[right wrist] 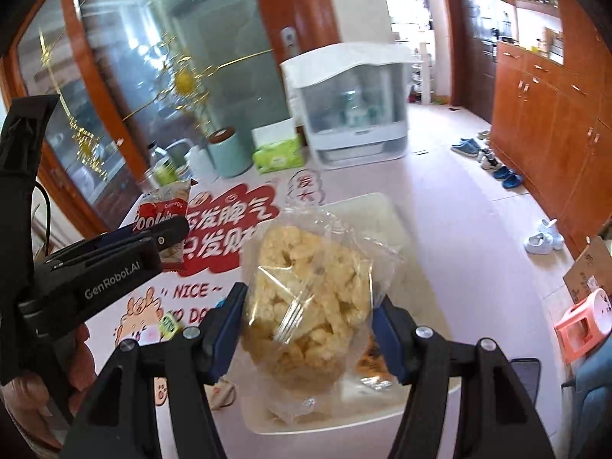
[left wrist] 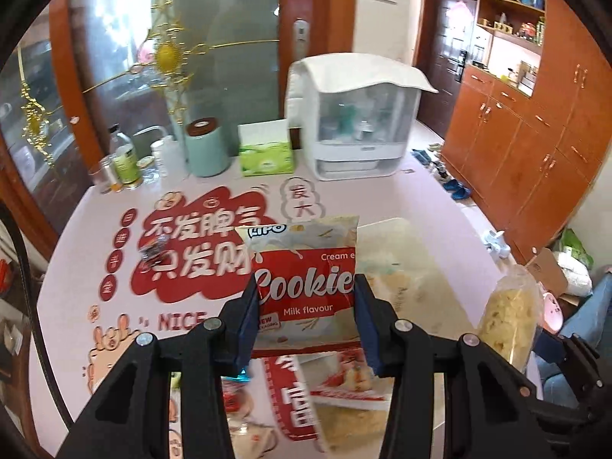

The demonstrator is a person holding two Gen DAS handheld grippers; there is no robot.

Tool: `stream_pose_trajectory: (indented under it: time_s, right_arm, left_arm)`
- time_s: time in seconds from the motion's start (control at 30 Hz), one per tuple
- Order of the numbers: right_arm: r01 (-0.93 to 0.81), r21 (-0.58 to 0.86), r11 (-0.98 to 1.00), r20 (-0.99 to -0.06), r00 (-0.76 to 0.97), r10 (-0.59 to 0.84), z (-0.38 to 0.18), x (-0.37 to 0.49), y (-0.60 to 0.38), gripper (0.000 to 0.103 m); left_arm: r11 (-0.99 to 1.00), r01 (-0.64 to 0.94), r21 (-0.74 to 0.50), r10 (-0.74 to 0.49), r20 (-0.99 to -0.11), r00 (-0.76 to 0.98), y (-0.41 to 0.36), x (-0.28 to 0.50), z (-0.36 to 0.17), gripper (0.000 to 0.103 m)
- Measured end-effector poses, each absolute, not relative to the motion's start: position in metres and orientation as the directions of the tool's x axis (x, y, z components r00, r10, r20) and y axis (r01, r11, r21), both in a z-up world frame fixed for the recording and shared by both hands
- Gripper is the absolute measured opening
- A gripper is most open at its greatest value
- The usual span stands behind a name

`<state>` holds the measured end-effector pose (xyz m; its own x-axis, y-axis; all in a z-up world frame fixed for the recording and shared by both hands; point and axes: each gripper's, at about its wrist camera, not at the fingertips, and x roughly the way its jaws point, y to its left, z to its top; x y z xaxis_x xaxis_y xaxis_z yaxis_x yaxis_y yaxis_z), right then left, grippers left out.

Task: Organize snacks
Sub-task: 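Carry both snacks over the white tray and open both tools, then grasp the green pack with the left tool while the right tool grasps the brown chocolate bag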

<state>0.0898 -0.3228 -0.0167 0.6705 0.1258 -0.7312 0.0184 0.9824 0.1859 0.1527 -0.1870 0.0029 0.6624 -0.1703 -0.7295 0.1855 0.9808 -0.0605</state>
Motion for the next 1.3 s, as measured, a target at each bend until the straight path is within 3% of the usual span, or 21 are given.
stream_pose_trajectory:
  time_s: [0.6,0.67,0.73,0.8,0.97,1.3]
  right_arm:
    - [0.059,0.192,0.980,-0.791,0.600,0.119,-0.052,0.113,-0.361,0.063]
    - [0.058,0.182,0.982,-0.796,0.594,0.112,-0.055,0.115,-0.359,0.064]
    - [0.070,0.156,0.985,-0.801,0.593,0.085,-0.056,0.115,-0.359,0.065]
    - [0.084,0.158,0.984,-0.802,0.592,0.078,-0.058,0.117,-0.362,0.065]
    - [0.106,0.196,0.975,-0.794,0.600,0.094,-0.055,0.118,-0.367,0.071]
    - [0.105,0.202,0.974,-0.802,0.588,0.103,-0.051,0.112,-0.366,0.071]
  left_arm:
    - [0.972,0.233,0.012,-0.141,-0.766,0.627,-0.228,0.174,-0.022,0.045]
    - [0.973,0.228,0.023,-0.131,-0.762,0.634,-0.227,0.175,-0.024,0.050]
    - [0.973,0.225,0.046,-0.114,-0.753,0.648,-0.227,0.173,-0.024,0.081]
    - [0.973,0.218,0.079,-0.091,-0.736,0.671,-0.226,0.170,-0.022,0.097]
    - [0.968,0.234,0.094,-0.090,-0.737,0.669,-0.224,0.166,-0.022,0.098]
    - [0.968,0.240,0.074,-0.106,-0.744,0.660,-0.212,0.157,-0.022,0.098]
